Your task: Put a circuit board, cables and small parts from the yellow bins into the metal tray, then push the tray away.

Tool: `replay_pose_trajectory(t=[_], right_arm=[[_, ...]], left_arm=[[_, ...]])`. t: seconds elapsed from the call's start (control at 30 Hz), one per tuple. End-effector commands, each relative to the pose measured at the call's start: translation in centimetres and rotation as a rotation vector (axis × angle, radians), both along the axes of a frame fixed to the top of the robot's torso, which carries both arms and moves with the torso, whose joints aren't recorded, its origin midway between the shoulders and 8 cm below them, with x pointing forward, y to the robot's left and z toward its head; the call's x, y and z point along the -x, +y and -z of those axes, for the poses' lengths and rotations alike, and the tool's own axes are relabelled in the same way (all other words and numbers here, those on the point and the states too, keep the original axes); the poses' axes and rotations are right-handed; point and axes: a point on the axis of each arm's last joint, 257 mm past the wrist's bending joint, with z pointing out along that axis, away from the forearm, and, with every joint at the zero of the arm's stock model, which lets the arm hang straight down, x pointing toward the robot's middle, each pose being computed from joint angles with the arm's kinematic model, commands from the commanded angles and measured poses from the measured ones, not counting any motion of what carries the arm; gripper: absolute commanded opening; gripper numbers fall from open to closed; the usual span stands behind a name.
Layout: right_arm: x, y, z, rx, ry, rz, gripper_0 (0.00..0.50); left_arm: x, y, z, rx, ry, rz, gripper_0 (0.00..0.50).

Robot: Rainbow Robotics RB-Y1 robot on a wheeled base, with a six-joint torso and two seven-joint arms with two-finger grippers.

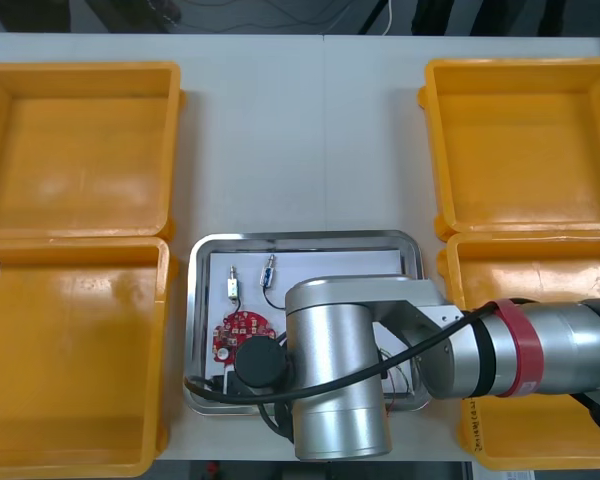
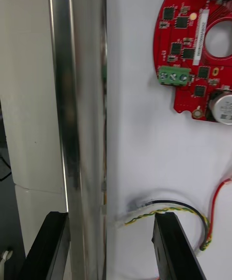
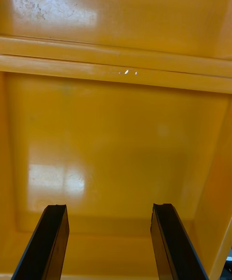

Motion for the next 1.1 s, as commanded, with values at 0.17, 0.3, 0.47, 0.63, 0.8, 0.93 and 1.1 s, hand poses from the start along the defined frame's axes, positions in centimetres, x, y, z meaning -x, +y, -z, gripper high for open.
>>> replay_pose_trajectory(t=[0.17, 0.3, 0.47, 0.63, 0.8, 0.93, 1.1], right_arm=[[2.8, 1.9, 1.5, -0.044, 0.031, -0.026, 0.500], [3.3, 2.0, 1.9, -0.052, 0.041, -0.018, 0.500], [3.1, 2.0, 2.2, -0.060, 0.018, -0.008, 0.500], [2.9, 2.1, 2.9, -0.056, 0.016, 0.012, 0.500], [2.6, 2.4, 3.1, -0.059, 0.004, 0.019, 0.500], [2.7, 2.5, 3.1, -0.061, 0.007, 0.024, 0.500], [2.2, 2.4, 3.4, -0.056, -0.042, 0.012, 0.500]], left_arm=[[0.3, 1.6, -1.5, -0.105, -0.020, 0.062, 0.500], [0.3, 1.6, -1.5, -0.105, -0.020, 0.062, 0.500], [0.3, 1.6, -1.5, -0.105, -0.020, 0.062, 0.500], [0.3, 1.6, -1.5, -0.105, -0.020, 0.062, 0.500], [0.3, 1.6, -1.5, -0.105, -0.020, 0.062, 0.500], [0.3, 1.6, -1.5, -0.105, -0.020, 0.062, 0.500], [0.3, 1.6, -1.5, -0.105, -0.020, 0.062, 0.500]])
